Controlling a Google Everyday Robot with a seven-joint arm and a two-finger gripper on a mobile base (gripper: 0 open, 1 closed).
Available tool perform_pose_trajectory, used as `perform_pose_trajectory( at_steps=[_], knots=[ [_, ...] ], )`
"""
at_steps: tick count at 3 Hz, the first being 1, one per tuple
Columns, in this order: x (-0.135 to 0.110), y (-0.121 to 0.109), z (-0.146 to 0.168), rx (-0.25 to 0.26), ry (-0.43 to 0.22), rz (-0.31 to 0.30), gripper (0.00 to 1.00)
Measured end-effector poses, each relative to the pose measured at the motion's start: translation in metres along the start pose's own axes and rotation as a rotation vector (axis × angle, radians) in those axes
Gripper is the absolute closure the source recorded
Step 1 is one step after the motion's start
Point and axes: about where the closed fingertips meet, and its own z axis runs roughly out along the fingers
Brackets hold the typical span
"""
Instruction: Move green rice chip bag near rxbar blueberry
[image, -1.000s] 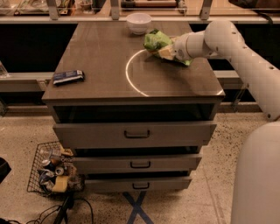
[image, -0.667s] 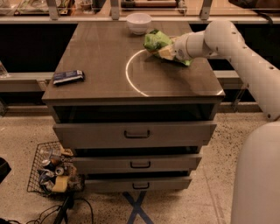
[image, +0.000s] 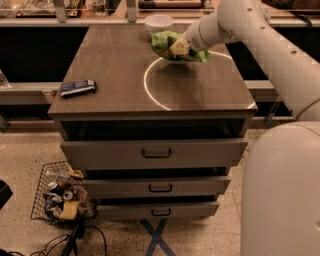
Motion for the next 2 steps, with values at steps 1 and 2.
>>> perform_pose_trajectory(
  at_steps=[1, 2],
  knots=[
    [-0.033, 0.015, -0.005, -0.011, 0.019, -0.074, 1.00],
    [-0.053, 0.039, -0.012, -0.030, 0.011, -0.124, 1.00]
  ],
)
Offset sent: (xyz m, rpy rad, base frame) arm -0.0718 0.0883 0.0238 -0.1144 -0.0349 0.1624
